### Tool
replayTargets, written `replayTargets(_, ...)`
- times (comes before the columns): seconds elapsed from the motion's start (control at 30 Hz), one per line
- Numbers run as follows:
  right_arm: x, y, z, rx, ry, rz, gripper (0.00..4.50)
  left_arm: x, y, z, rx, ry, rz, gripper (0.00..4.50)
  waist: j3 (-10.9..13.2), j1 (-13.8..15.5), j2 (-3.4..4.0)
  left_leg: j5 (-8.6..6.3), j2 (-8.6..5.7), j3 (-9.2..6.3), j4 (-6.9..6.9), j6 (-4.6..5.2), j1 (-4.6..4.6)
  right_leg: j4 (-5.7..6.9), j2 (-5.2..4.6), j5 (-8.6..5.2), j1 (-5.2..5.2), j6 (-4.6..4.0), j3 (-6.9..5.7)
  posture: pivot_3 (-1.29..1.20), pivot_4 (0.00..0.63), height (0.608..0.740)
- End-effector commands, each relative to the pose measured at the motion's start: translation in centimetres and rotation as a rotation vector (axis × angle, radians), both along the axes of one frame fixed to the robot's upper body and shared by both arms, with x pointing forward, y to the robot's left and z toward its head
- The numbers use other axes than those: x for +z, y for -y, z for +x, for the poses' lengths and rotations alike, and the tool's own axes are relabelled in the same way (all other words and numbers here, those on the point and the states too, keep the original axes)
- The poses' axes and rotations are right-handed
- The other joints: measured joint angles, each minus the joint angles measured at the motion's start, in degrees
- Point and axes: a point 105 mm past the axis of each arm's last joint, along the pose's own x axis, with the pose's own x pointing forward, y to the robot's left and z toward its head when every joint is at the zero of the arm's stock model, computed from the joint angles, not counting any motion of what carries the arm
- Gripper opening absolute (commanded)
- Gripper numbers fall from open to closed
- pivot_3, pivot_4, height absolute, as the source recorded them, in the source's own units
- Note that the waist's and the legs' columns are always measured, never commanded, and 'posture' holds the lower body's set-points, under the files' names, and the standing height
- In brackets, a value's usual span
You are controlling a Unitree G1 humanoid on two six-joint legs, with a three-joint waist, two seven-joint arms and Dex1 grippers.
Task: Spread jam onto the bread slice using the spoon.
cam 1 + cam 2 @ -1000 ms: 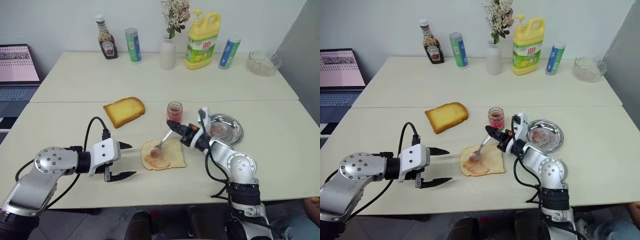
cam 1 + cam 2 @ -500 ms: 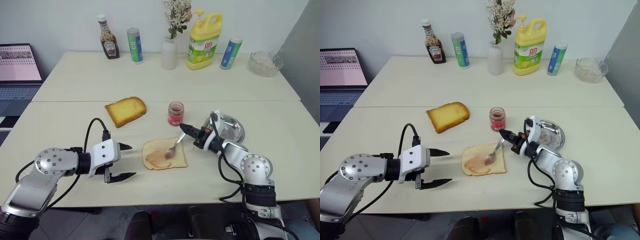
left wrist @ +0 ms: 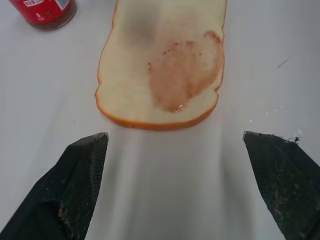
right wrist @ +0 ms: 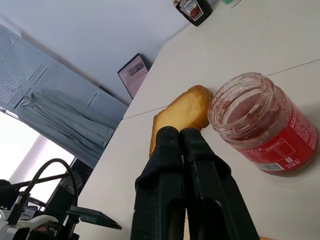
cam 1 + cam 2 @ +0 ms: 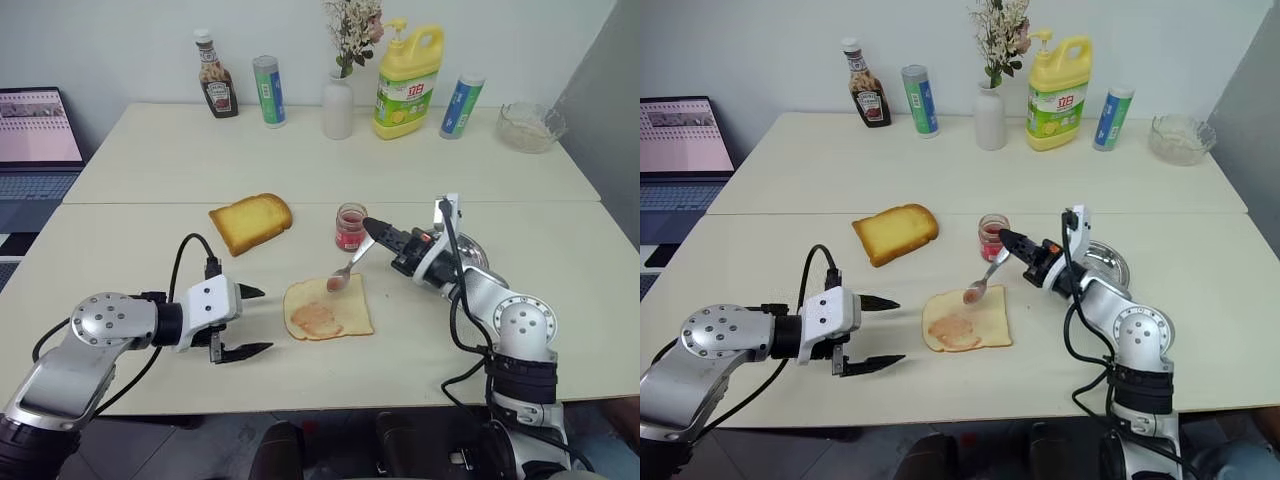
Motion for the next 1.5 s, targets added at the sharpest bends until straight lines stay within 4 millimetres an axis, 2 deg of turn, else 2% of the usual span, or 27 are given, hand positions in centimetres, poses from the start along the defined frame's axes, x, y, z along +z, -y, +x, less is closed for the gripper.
replayTargets(0.03, 2.0, 0.2, -0.6, 0.01, 0.086, 0.028, 0.06, 1.1, 0.7, -0.5, -0.043, 0.03, -0.02, 4.5, 0.0, 0.0, 0.0, 0.0, 0.0, 0.0, 0.0, 0.0, 0.0, 0.0, 0.0, 0.0, 0.0, 0.0, 0.0, 0.0, 0.15, 0.74)
replayTargets(0.13, 2.2, 0.3, -0.8, 0.018, 0.102, 0.03, 0.06, 1.3, 1.3, -0.5, -0.06, 0.037, -0.04, 4.5, 0.0, 0.0, 0.0, 0.0, 0.0, 0.0, 0.01, 0.0, 0.01, 0.01, 0.0, 0.0, 0.0, 0.0, 0.0, 0.0, 0.15, 0.74)
replayTargets(0.3, 4.3, 1.6, -1.5, -0.005, 0.173, 0.091, 0.06, 1.8, 2.9, -0.5, -0.106, 0.044, -0.08, 4.5, 0.0, 0.1, 0.0, 0.0, -0.01, -0.01, 0.02, 0.0, 0.0, 0.01, 0.0, 0.0, 0.0, 0.0, 0.0, 0.0, 0.15, 0.74)
replayTargets(0.43, 6.0, 5.9, -1.1, -0.176, 0.234, 0.115, 0.06, 3.2, 4.8, -0.3, -0.143, 0.063, -0.145, 4.5, 0.0, 0.4, -0.01, 0.0, -0.04, -0.01, 0.05, 0.0, -0.01, -0.02, -0.02, 0.0, 0.05, 0.01, 0.0, 0.0, 0.15, 0.74)
replayTargets(0.57, 6.2, 8.9, -0.9, -0.293, 0.246, 0.084, 0.06, 3.6, 5.7, -0.3, -0.172, 0.075, -0.147, 4.5, 0.0, 0.3, -0.01, 0.0, -0.04, 0.01, 0.04, 0.0, 0.02, -0.01, -0.01, 0.0, 0.06, 0.02, 0.02, 0.0, 0.15, 0.74)
replayTargets(0.67, 4.4, 14.2, 0.1, -0.475, 0.195, 0.029, 0.06, 4.1, 7.1, 0.0, -0.197, 0.079, -0.198, 4.5, 0.0, 0.3, -0.01, 0.0, -0.03, -0.01, 0.03, 0.0, 0.02, -0.01, 0.03, 0.0, 0.06, 0.02, 0.02, 0.0, 0.15, 0.74)
replayTargets(0.7, 3.9, 15.2, 0.4, -0.509, 0.17, 0.031, 0.06, 4.1, 7.2, 0.0, -0.201, 0.077, -0.202, 4.5, 0.0, 0.4, -0.02, 0.0, -0.03, 0.0, 0.04, 0.0, 0.01, -0.01, 0.03, 0.0, 0.06, 0.02, 0.02, 0.0, 0.15, 0.74)
replayTargets(0.83, 2.9, 16.8, 1.3, -0.554, 0.131, 0.028, 0.06, 4.0, 7.4, 0.2, -0.209, 0.071, -0.194, 4.5, 0.0, 0.0, 0.01, 0.0, -0.06, 0.04, 0.05, 0.0, 0.09, -0.01, 0.02, 0.01, 0.12, 0.01, 0.08, 0.0, 0.15, 0.74)
replayTargets(0.93, 1.2, 18.5, 1.9, -0.594, 0.093, -0.018, 0.06, 4.3, 7.8, 0.4, -0.223, 0.074, -0.201, 4.5, 0.0, 0.0, 0.01, 0.0, -0.02, 0.01, 0.04, 0.0, 0.11, 0.02, 0.1, 0.01, 0.12, 0.01, 0.08, 0.0, 0.15, 0.74)
replayTargets(1.07, -0.2, 19.7, 2.5, -0.623, 0.063, -0.042, 0.06, 4.4, 8.4, 0.4, -0.241, 0.079, -0.205, 4.5, 0.0, 0.1, 0.01, 0.0, -0.04, 0.05, 0.06, 0.0, 0.1, -0.02, 0.07, 0.01, 0.14, 0.02, 0.1, 0.0, 0.15, 0.74)
replayTargets(1.33, -1.8, 20.9, 3.4, -0.647, 0.019, -0.063, 0.06, 4.4, 8.7, 0.6, -0.248, 0.093, -0.204, 4.5, 0.0, 0.2, 0.02, 0.0, -0.04, 0.03, 0.06, 0.0, 0.1, -0.01, 0.07, 0.01, 0.14, 0.01, 0.09, 0.0, 0.15, 0.74)
replayTargets(1.5, -2.3, 21.5, 3.5, -0.659, 0.008, -0.079, 0.06, 5.2, 9.1, 1.2, -0.224, 0.121, -0.244, 4.5, 0.0, 0.3, 0.02, 0.0, -0.05, 0.04, 0.07, 0.0, 0.11, -0.01, 0.06, 0.01, 0.16, 0.01, 0.09, 0.0, 0.15, 0.74)
